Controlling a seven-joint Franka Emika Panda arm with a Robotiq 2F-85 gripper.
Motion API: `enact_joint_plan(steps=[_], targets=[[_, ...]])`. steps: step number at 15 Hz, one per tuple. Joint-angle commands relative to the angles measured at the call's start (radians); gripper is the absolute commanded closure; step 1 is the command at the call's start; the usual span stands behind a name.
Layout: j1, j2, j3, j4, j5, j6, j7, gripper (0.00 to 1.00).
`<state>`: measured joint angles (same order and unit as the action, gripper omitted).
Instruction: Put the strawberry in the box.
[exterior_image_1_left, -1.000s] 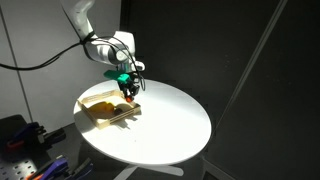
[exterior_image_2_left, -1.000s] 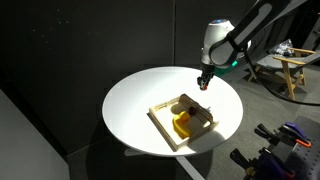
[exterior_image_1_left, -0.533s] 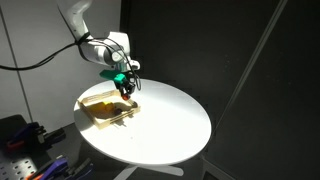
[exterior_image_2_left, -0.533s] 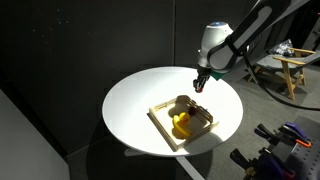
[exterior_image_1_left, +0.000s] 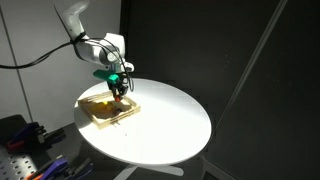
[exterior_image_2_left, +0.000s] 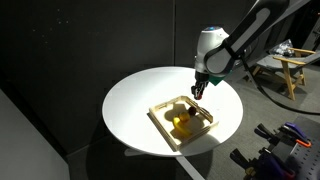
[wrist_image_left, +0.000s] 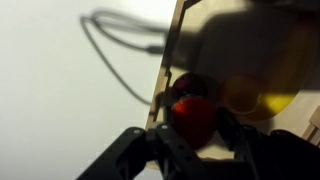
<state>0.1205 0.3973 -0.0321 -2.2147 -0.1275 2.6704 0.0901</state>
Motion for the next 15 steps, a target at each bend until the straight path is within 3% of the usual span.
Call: enact_joint_plan(steps=[1,7,15], targets=[[0.0,0.009,0.018,0.027,0.021,-0.058,0.027,0.77],[0.016,0.023,0.017,0.033,0.005,-0.064,0.063,0.77],[0.058,0.113,-0.011,0.148,-0.008,-0.06,0.159,0.77]])
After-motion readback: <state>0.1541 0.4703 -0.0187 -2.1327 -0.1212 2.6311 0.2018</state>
